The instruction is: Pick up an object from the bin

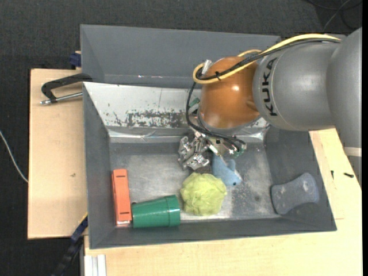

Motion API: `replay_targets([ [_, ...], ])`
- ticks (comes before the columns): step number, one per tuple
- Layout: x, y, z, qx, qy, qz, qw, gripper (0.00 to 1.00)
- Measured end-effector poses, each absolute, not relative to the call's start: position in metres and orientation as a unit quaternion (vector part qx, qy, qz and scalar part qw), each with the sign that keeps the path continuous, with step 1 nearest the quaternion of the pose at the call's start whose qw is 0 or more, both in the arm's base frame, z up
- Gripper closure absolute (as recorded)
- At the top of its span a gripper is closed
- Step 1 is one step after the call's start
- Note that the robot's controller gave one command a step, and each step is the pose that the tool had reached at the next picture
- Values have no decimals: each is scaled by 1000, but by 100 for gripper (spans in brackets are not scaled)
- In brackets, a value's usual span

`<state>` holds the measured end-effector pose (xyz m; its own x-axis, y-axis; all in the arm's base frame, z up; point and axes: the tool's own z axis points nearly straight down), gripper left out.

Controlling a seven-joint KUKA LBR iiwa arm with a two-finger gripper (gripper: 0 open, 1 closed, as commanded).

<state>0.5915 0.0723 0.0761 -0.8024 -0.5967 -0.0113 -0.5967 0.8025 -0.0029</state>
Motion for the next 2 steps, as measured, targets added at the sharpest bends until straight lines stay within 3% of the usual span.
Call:
replay_targets([
  [1, 590, 72, 73, -314, 949, 1, 4, 0],
  [2, 590, 72, 73, -314, 949, 1, 4, 0],
])
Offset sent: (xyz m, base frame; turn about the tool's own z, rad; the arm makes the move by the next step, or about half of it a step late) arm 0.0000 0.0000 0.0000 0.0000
